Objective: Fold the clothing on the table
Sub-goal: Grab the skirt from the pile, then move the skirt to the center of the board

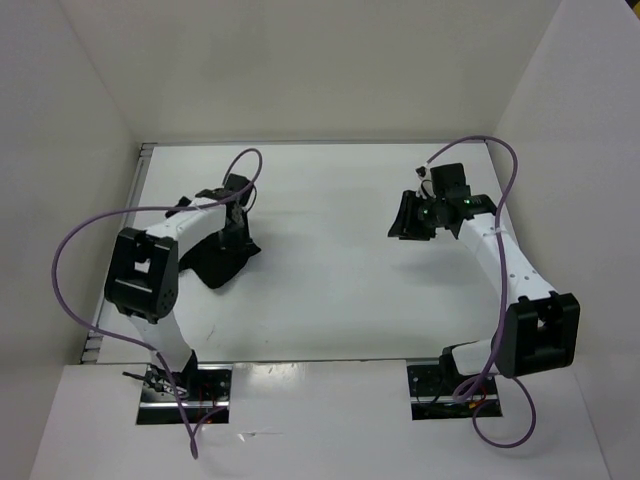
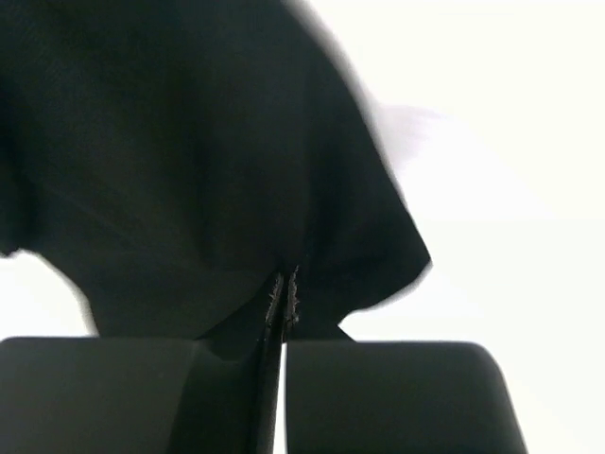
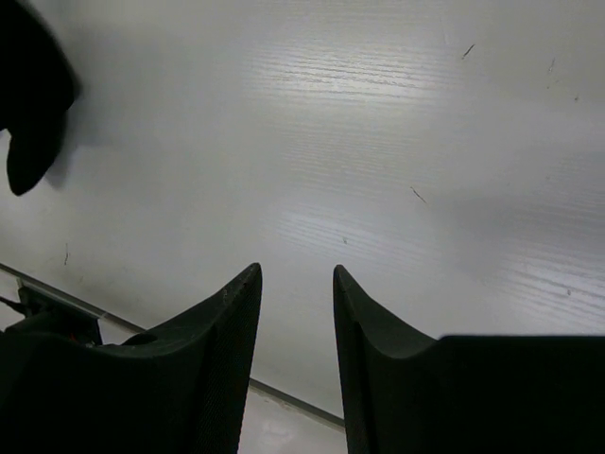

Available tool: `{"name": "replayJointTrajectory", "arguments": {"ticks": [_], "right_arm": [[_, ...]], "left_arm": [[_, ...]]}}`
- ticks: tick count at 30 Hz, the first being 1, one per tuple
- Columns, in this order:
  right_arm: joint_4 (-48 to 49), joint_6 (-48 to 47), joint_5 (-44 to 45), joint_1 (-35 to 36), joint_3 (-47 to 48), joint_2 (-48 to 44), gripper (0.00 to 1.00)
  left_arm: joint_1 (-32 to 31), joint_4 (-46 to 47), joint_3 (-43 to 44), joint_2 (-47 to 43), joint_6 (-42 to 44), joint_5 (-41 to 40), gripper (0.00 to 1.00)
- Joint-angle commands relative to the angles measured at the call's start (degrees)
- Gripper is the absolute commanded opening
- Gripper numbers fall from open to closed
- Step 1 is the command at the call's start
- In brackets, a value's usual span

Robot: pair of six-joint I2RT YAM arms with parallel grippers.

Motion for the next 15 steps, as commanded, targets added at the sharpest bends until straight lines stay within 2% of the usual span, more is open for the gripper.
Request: {"name": "replayJointTrajectory", "arguments": {"ticks": [1,2,3,5,9,11,12,13,15], "right_arm": [[0.7,-0.5,-0.8,-0.7,-0.3,-1.6,0.42],[0.7,-0.5,-1.5,-0.7,-0.3,-1.0,0.42],[1.2,-0.5,-1.5,-0.7,-0.3,-0.3,0.42],[1.2,-0.5,-3.0,-0.7,-0.3,0.5,0.42],[1.7,-0.5,-4.2,-0.7,0.2,1.0,0.42],[1.7,-0.5,-4.2,-0.7,0.7,1.6,0.42],[1.7,-0.5,-4.8,-0.7,0.7,1.6,0.42],[1.7,-0.5,-4.8,-0.7,0.7,1.6,0.42],[1.7,-0.5,-5.3,-0.7,0.7,1.6,0.42]], "left_arm": [[-3.5,-2.8,8.7,-12.8,5.5,11.4,0.00],[-3.5,-2.0,10.3,-18.4,5.5,14.3,0.00],[-3.5,-2.0,13.1,-20.8,5.5,18.9,0.00],[-2.9,-2.0,15.8,-25.7,5.5,22.3,0.00],[-1.3,-2.8,17.3,-30.0,4.3,23.9,0.00],[-0.8,-2.8,14.6,-31.1,3.2,21.5,0.03],[-0.1,-2.8,11.3,-31.2,1.9,20.7,0.17],[0.0,-2.8,9.5,-30.6,1.2,19.7,0.40],[0.5,-2.8,5.5,-28.9,-0.5,18.9,0.54]]}}
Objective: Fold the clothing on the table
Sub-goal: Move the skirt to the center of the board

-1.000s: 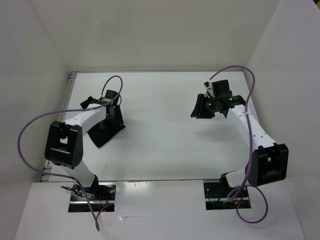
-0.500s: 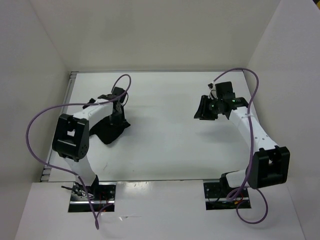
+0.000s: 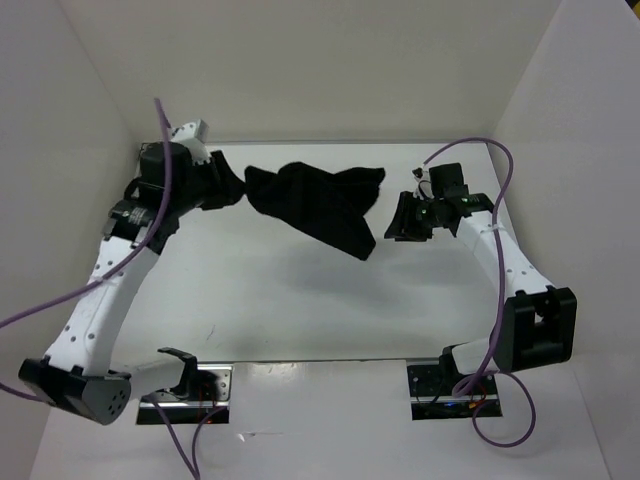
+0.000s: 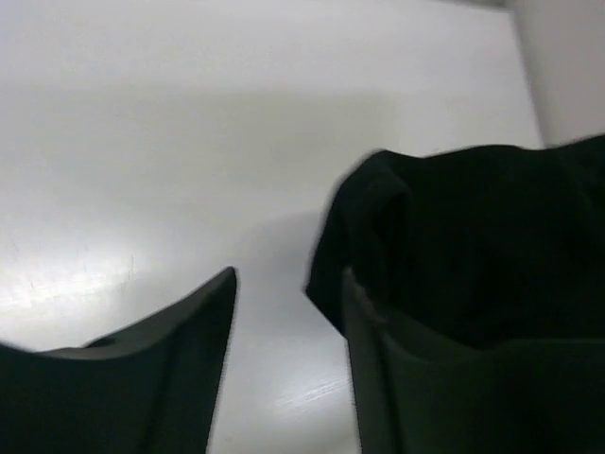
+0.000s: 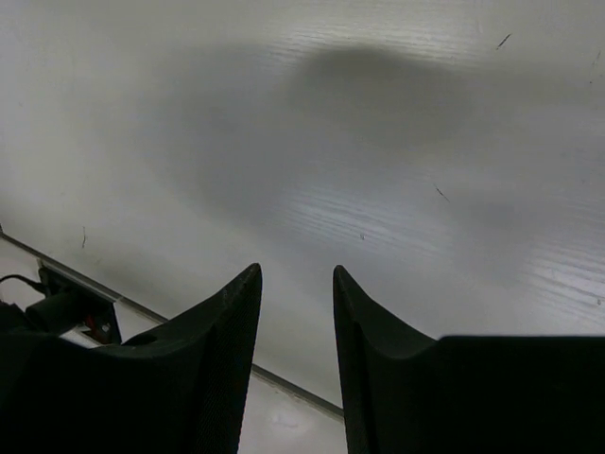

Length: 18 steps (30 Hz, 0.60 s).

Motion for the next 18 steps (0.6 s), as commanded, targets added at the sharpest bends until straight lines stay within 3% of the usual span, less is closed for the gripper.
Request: {"name": "replayJointTrajectory", "arguments": {"ticks": [1,7,18], "right_arm": [[1.6,-0.4,-1.8,-0.3,0.7,0.0,0.42],[1.6,-0.4,-1.8,-0.3,-0.3,-2.4,0.42],[1.1,0.1,-0.8,-0.3,-1.5,-4.5,0.47]], "left_arm": [[0.9,-4.2,-11.2,8.3,-2.7,-0.8,0.60],[0.9,0.1,-21.1,12.6,-5.5,0.4,0.63],[-1.0,5.9,-21.5,11.9,-5.5,8.4,0.64]]}}
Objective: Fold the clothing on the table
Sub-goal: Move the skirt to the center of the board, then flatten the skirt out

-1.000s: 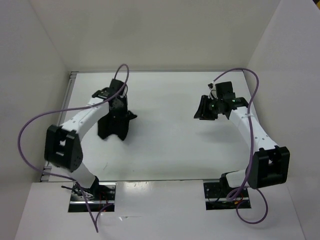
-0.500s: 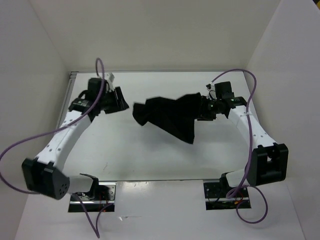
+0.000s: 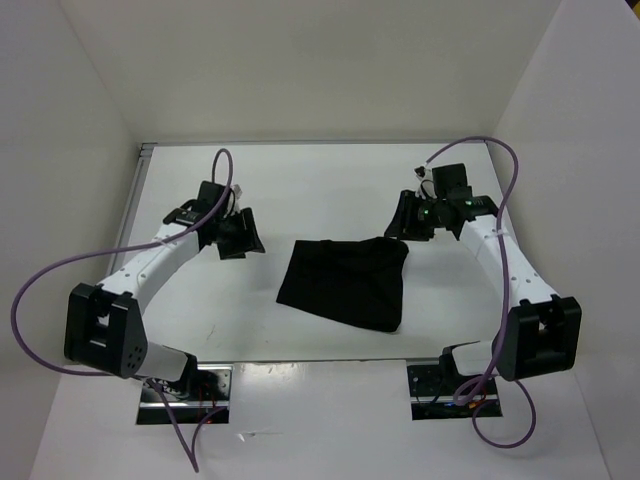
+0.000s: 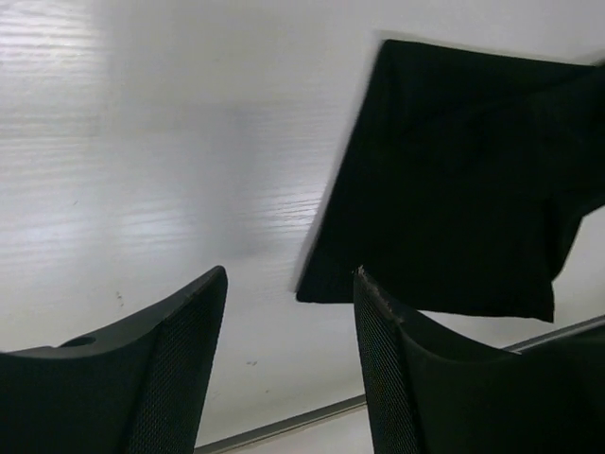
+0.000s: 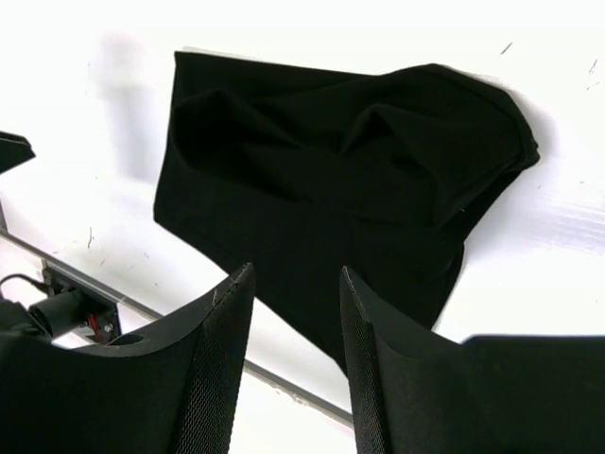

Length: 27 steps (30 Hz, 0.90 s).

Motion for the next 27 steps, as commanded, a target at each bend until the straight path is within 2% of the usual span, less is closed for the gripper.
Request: {"name": "replayJointTrajectory", "arguments": {"ticks": [1,2,3,4,5,6,8,9,10,11,13,17,20,22,26,27], "right_arm": [[1.0,0.1,-0.6,-0.3,-2.0,-1.5,0.47],[1.0,0.1,-1.1,-0.3,-2.0,-1.4,0.46],[0.2,0.1,0.3,-0.3,-2.0,-1.4,0.43],[0.2,0.7,1.6,-0.3,-2.0,-1.4,0.39],[-0.5,1.6,5.2,-0.3,-2.5,-1.4,0.33],[-0.6,1.6,6.8,-0.3,-2.5,-1.4,0.21],[-1.3,2.9,8.2,-0.3,-2.5,-0.9,0.18],[-1.9,2.9,8.2,-0.3,-3.0,-0.9,0.18],[-2.4,2.9,8.2,-0.3,-3.0,-0.4,0.22],[-2.4,2.9,7.6,-0.3,-3.0,-0.4,0.23],[-2.9,3.4,7.6,-0.3,-3.6,-0.4,0.23],[-2.9,3.9,8.7,-0.3,-4.2,-1.6,0.24],[-2.9,3.9,9.2,-0.3,-4.2,-1.6,0.25],[-3.5,4.4,9.2,-0.3,-4.2,-1.6,0.27],[-3.5,4.5,9.2,-0.3,-3.6,-1.6,0.28],[-3.5,4.5,9.2,-0.3,-3.6,-1.6,0.28]], "left_arm": [[-1.9,5.9,1.4,0.4,-0.1,8.5,0.61],[-2.8,7.1,1.4,1.5,1.5,11.0,0.55],[-3.3,8.2,1.4,4.5,2.9,13.7,0.28],[-3.9,8.8,2.8,6.6,4.2,17.2,0.16],[-5.8,7.6,4.5,8.8,7.7,17.8,0.09],[-6.7,6.4,6.5,11.1,9.7,17.8,0.07],[-8.8,3.2,11.7,17.7,12.3,17.8,0.07],[-8.9,3.2,12.7,20.5,13.0,17.1,0.12],[-9.6,3.2,13.5,21.5,13.0,17.1,0.23],[-9.6,4.4,14.2,22.8,13.0,17.2,0.41],[-10.3,5.1,14.8,23.4,13.0,21.3,0.46],[-12.1,1.1,20.4,28.0,17.9,22.3,0.44],[-12.6,2.5,21.2,32.2,18.5,28.2,0.39],[-12.6,3.1,23.0,34.2,17.0,28.8,0.39],[-12.6,3.7,24.8,32.9,16.2,26.0,0.46],[-12.6,3.7,24.8,32.2,18.2,24.8,0.47]]}}
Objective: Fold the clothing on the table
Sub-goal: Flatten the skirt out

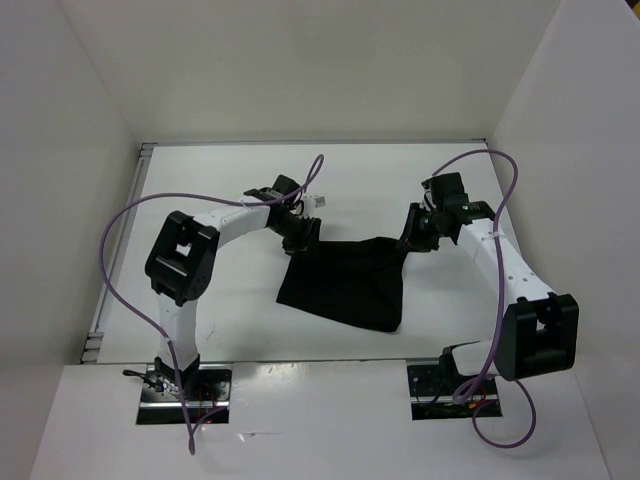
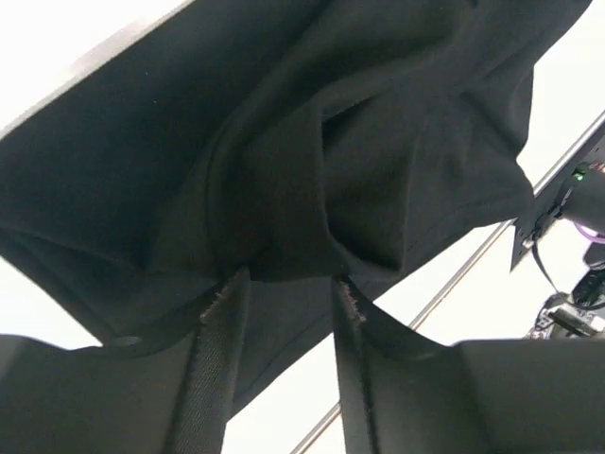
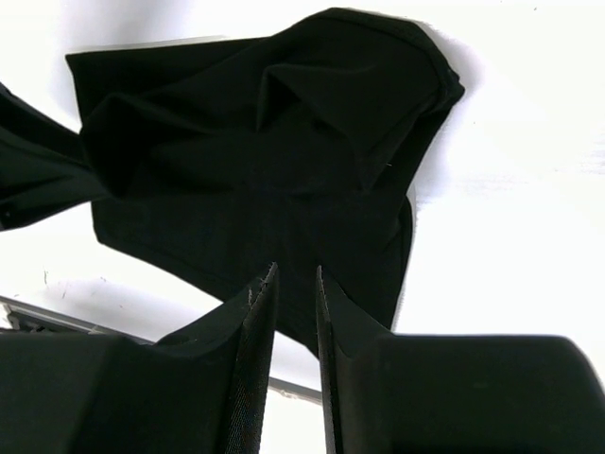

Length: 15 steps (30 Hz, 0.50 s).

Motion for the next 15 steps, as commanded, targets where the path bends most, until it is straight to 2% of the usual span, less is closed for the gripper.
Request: {"name": "replayJointTrajectory", "arguments": {"ticks": [1,7,11,15], "right_arm": [[-0.9,0.3,0.8,-0.3,0.1,-1.7,0.28],[-0.9,0.9,0.2,-0.3,0.1,-1.1,0.29],[-0.9,0.9,-0.3,-0.3,-0.4,-0.6,0.29],[-0.9,0.9,-0.9,-0.3,-0.4,-0.1,0.29]], "left_arm": [[0.0,-0.6,3.7,-2.6,3.6,-0.6,0.49],[0.0,-2.5,6.1,-2.1,6.6,-4.7,0.50],[0.0,0.0,4.6,-4.1,6.6,-5.5,0.50],[0.0,-1.3,4.6,-2.7,8.6,-8.6,0.50]]}}
